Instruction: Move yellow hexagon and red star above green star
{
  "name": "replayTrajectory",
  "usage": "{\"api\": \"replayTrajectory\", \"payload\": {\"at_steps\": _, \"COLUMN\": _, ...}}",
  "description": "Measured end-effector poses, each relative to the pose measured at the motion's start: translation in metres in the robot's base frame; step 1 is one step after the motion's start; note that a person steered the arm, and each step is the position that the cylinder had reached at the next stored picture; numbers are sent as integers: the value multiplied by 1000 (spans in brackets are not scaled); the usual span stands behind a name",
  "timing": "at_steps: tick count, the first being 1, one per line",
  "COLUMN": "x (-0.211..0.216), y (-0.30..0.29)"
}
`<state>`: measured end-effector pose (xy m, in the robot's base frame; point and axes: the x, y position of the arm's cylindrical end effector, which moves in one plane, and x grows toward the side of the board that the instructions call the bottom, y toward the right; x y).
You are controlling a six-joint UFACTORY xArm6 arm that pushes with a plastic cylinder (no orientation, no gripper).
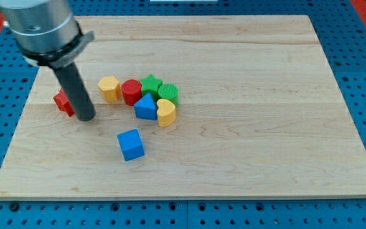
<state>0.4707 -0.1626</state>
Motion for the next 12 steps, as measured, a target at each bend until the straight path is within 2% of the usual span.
{"api": "replayTrajectory", "payload": {"at_steps": 2, "x": -5, "y": -43}}
{"api": "replayTrajectory", "payload": {"at_steps": 4, "x": -65, "y": -43}}
{"api": "replayTrajectory", "payload": {"at_steps": 5, "x": -75, "y": -35}}
{"api": "replayTrajectory", "payload": {"at_steps": 6, "x": -48, "y": -28}}
{"api": "replayTrajectory", "payload": {"at_steps": 7, "x": -47, "y": -1}}
{"api": "replayTrajectory", "payload": {"at_steps": 8, "x": -69, "y": 28}}
{"api": "replayTrajectory", "payload": {"at_steps": 9, "x": -76, "y": 33}}
{"api": "replayTrajectory", "payload": {"at_steps": 10, "x": -64, "y": 34}}
{"api": "replayTrajectory", "payload": {"at_steps": 11, "x": -28, "y": 13}}
{"api": "replayTrajectory", "payload": {"at_steps": 12, "x": -33, "y": -92}}
